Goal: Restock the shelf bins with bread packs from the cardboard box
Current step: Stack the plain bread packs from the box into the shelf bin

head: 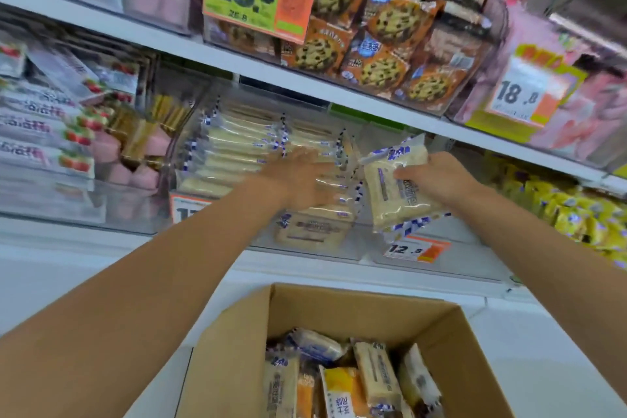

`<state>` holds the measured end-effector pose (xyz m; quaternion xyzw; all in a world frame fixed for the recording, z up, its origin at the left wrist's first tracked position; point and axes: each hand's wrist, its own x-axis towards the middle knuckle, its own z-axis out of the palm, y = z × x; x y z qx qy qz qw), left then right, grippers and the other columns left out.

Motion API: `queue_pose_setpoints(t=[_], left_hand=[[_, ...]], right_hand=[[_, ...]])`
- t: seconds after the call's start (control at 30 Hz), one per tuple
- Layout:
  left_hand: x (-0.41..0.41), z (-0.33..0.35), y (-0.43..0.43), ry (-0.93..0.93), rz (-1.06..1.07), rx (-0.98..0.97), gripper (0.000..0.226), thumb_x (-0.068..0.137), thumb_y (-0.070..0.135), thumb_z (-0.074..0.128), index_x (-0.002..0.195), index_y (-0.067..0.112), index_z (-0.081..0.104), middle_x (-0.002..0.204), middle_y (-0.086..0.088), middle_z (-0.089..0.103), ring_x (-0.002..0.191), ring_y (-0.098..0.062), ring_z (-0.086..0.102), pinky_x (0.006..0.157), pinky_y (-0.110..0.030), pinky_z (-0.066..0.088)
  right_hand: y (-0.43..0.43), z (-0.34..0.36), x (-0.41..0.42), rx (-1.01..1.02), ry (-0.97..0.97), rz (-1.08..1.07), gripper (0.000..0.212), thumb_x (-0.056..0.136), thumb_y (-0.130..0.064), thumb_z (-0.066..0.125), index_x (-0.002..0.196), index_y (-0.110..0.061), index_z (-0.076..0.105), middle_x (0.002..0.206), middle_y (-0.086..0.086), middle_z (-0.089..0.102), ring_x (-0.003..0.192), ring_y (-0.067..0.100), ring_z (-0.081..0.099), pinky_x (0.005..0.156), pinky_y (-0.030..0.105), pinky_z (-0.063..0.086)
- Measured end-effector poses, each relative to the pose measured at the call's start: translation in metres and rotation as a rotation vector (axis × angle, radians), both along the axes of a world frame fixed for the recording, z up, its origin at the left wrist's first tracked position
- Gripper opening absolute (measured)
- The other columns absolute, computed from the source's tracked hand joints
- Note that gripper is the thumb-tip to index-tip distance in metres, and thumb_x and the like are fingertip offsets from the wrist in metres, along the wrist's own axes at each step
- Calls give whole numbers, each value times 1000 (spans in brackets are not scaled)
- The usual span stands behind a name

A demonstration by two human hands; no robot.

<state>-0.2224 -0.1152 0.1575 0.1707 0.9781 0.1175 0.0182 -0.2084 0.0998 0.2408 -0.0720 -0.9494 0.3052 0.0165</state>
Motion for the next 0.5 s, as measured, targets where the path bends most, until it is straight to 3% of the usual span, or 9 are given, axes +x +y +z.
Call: queue_pose_setpoints(t=[0.07,0.13,0.23,0.27,0.37,0.43,0.5], left_hand=[[-6,-8,-4,-40,5,-58,76,87,78,26,154,43,11,165,3,1,152,-20,-5,120,-56,-4],[-8,-13,-6,-43,13,-74,78,85,82,21,153,45,10,165,3,1,152,-20,-7,119,-57,-6],[-6,-13,-5,-41,21,-76,77,85,82,20,153,46,9,165,3,0,152,-18,-7,119,-56,-8],[-6,-13,-6,-42,22,-71,77,85,82,20,153,46,9,165,3,0,152,-18,-7,119,-55,-8],[-3,-10,-8,-60,24,-51,80,85,82,22,154,44,9,165,4,-1,151,-17,-7,120,-53,-9],[-1,-9,-9,-73,24,-42,81,85,82,24,154,43,9,165,4,-2,151,-16,-7,120,-53,-9],[-1,-9,-10,-77,13,-30,81,84,83,24,154,44,9,165,5,-1,151,-15,-7,119,-53,-9]], right_hand=[[-11,-6,-9,170,8,5,29,85,-24,68,69,-1,61,66,11,59,60,25,55,56,29,37],[-25,-8,-19,355,6,-3,32,85,-21,63,59,-8,48,59,6,47,53,20,48,49,27,33],[-48,-8,-33,569,-2,-12,12,81,-13,57,72,-7,52,67,3,49,65,22,54,58,26,41],[-54,-9,-36,615,2,-17,5,81,-12,55,82,-7,52,72,3,50,72,24,55,62,29,42],[-69,-16,-41,704,57,-15,28,85,-13,55,112,-7,52,108,13,59,100,31,58,73,36,46],[-70,-19,-41,753,12,22,52,90,-17,55,136,-1,37,136,22,44,124,36,47,91,42,45],[-67,-19,-39,776,-115,111,72,97,-27,50,148,6,10,154,25,18,140,38,27,108,42,32]])
